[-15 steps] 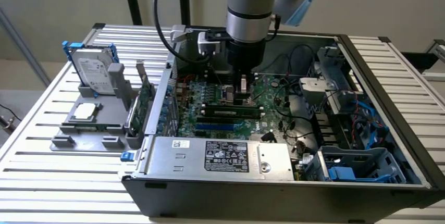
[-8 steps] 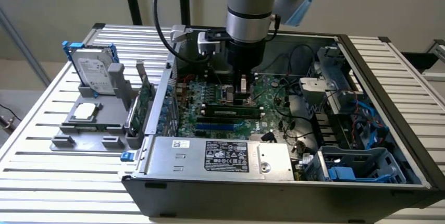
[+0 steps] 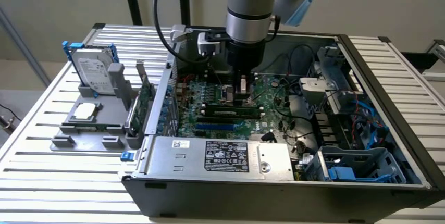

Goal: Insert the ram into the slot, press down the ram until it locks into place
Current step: 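Press down the ram until it locks into place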

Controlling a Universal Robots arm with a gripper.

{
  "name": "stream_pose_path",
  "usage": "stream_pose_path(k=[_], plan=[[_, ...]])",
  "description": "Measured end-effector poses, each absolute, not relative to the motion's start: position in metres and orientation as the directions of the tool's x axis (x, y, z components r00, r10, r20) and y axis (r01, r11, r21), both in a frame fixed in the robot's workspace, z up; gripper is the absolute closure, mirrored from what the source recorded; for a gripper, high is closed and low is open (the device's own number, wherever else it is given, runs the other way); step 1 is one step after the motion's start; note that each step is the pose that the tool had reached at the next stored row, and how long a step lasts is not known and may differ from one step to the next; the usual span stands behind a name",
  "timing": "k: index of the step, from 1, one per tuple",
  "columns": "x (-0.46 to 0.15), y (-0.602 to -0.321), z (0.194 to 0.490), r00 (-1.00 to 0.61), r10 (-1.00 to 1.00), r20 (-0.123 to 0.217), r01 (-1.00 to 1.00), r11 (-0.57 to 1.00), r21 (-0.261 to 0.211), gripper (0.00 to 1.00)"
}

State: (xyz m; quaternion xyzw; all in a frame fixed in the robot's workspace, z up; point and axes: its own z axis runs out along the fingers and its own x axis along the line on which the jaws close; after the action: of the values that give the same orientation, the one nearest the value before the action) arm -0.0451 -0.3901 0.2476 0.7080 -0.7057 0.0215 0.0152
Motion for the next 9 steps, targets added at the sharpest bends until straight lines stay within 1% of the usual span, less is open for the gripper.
stream_pose_path(k=[9], plan=[[-0.0453, -0.3861, 0.2393, 0.004, -0.999, 0.052, -1.000, -0.004, -0.003, 0.89]])
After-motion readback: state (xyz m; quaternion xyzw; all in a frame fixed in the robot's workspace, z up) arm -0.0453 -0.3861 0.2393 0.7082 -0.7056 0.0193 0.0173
